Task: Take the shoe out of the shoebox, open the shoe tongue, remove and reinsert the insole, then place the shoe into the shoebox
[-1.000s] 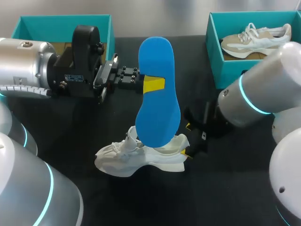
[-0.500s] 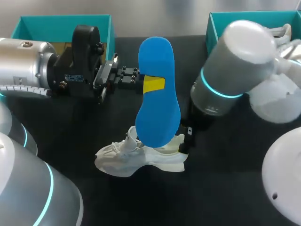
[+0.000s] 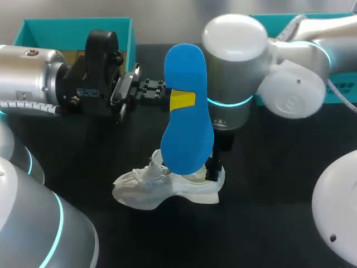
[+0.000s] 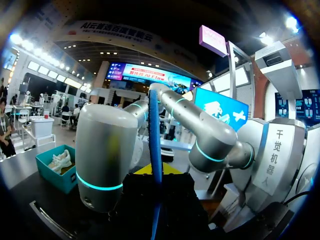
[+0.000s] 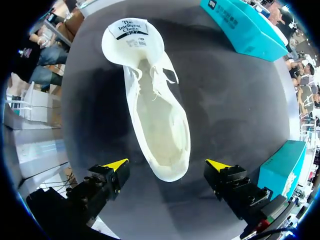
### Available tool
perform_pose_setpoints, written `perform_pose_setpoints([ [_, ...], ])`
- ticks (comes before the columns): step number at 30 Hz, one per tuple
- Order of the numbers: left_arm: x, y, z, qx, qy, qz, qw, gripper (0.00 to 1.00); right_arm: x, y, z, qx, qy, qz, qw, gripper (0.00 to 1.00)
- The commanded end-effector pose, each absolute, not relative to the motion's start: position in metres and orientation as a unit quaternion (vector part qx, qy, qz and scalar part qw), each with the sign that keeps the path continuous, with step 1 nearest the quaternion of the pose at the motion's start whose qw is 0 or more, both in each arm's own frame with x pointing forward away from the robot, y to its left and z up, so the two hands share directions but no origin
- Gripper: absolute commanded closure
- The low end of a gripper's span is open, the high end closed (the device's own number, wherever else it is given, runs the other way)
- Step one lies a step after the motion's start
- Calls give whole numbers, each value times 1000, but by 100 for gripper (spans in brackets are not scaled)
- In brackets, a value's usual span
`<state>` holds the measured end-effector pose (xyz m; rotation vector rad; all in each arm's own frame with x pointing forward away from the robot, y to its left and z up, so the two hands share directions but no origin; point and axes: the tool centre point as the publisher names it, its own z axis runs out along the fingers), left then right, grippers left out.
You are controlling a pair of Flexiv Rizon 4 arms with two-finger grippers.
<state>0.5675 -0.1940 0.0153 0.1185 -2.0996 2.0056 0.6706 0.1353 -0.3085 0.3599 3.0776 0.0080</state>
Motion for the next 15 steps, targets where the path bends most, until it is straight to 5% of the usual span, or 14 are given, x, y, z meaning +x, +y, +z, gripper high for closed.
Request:
perform_pose_setpoints([
  [1, 567, -194, 15, 41, -718, 685, 117, 100, 672, 140, -310, 118, 992, -29, 19, 0],
  [15, 567, -194, 15, 41, -718, 685, 117, 100, 683, 159, -303, 99, 994, -2, 36, 0],
])
